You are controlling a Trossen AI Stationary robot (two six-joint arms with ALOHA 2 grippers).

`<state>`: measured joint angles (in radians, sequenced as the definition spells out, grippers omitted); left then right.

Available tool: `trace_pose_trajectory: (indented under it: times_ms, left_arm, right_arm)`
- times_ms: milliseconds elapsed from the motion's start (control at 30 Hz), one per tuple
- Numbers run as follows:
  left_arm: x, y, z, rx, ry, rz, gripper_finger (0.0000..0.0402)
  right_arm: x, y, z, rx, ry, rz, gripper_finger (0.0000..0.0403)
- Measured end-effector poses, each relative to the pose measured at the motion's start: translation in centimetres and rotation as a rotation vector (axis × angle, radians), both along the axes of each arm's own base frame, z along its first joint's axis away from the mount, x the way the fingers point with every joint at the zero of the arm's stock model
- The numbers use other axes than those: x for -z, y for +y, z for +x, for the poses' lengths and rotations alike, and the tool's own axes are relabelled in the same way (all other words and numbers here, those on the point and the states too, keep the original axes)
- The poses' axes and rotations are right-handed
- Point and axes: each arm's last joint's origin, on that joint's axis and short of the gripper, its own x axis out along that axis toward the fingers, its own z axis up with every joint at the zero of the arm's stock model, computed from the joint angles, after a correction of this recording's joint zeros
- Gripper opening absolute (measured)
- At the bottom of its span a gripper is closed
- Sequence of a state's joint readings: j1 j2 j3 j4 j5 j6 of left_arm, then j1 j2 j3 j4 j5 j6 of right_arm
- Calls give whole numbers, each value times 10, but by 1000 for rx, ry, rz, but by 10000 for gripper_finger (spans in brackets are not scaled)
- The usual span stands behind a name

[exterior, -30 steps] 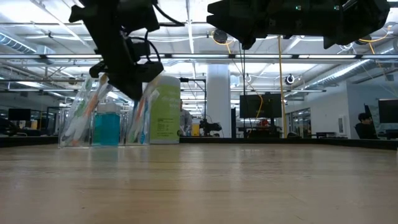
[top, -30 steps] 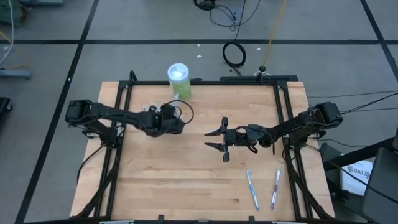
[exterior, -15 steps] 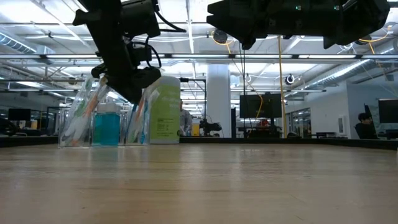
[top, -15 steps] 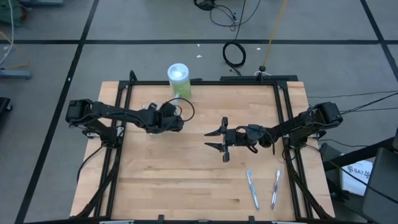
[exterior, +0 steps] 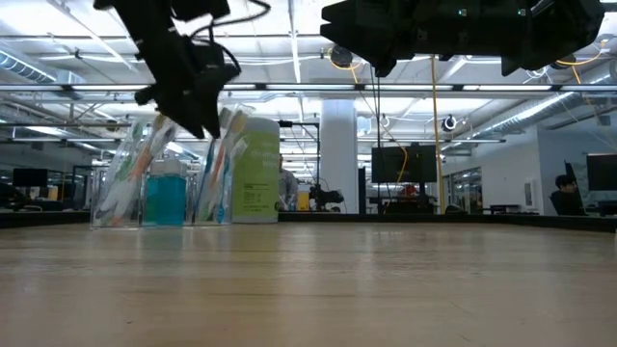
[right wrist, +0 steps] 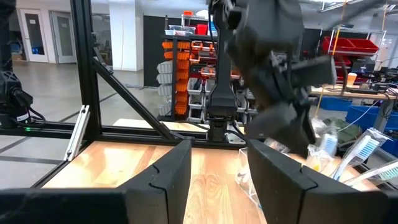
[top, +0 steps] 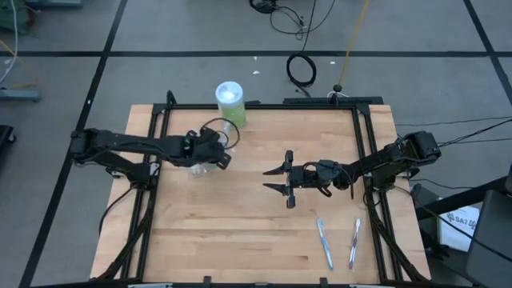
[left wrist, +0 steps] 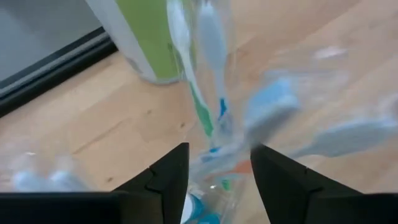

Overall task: Pick & Place toothbrushing station
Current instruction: Put the left blue toothbrush into the transparent organizer, then put the blue toothbrush into the transparent organizer

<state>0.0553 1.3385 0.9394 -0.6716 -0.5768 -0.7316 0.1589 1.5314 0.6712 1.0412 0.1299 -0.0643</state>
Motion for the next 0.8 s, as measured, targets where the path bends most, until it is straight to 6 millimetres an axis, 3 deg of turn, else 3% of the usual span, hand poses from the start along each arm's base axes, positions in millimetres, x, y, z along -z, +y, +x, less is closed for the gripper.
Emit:
trace_pose_trajectory:
  times_ms: [367, 633, 800]
  left_arm:
    - [-41, -31, -26, 225, -112, 78, 141]
    - [-45, -68, -31, 406, -130, 124, 131]
    - [-42, -88, -32, 461, -142, 95, 131]
  right_arm:
    - [1, 0, 0, -5, 15, 41, 151]
    - [3, 5, 1, -17, 41, 67, 156]
    - [-6, 20, 8, -13, 92, 58, 174]
